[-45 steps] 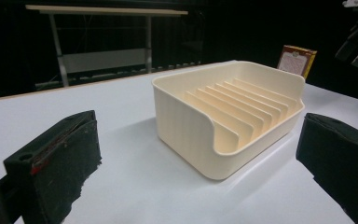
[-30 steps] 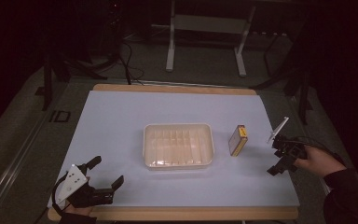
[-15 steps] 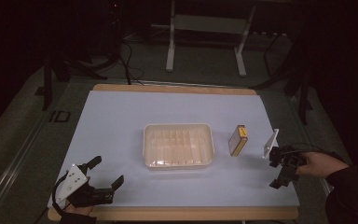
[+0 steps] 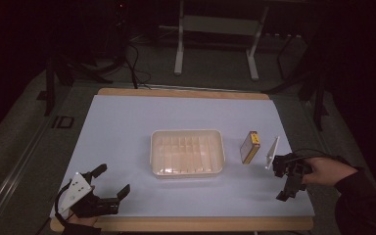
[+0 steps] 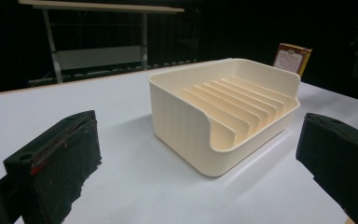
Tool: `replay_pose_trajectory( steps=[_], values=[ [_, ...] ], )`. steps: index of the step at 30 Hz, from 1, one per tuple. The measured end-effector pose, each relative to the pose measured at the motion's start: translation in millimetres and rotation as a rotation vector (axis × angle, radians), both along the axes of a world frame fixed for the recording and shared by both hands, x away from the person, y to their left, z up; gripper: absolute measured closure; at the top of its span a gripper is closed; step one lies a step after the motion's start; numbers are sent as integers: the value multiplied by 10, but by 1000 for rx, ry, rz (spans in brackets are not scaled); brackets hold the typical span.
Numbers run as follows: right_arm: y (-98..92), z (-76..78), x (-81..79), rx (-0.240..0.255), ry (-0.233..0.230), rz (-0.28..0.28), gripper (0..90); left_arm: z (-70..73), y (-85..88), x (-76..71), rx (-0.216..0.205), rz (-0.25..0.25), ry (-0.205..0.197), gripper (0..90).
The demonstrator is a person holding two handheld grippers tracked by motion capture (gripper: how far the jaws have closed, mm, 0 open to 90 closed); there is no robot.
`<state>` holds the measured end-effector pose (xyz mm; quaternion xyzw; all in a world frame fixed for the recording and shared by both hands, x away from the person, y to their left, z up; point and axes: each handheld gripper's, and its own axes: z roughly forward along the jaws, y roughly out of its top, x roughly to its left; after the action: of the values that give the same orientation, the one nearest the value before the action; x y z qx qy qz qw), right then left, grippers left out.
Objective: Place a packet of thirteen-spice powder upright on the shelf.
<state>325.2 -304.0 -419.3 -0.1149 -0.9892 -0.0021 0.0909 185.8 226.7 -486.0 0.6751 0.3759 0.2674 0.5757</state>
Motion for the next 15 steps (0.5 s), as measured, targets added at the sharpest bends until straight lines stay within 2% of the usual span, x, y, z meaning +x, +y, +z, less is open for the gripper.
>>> replay_pose_trajectory(
  steps=[2,5,9,15],
  values=[
    [48,18,-16,16,-12,52,135,-1,3,-1,-1,0,1,0],
    [118,44,-42,25,-17,103,134,-3,3,2,-3,-5,4,0],
    [205,103,-46,58,-3,141,133,-9,0,5,-1,-6,10,0],
    [339,269,-41,91,-28,193,127,-15,2,-3,2,-10,13,0]
  ],
)
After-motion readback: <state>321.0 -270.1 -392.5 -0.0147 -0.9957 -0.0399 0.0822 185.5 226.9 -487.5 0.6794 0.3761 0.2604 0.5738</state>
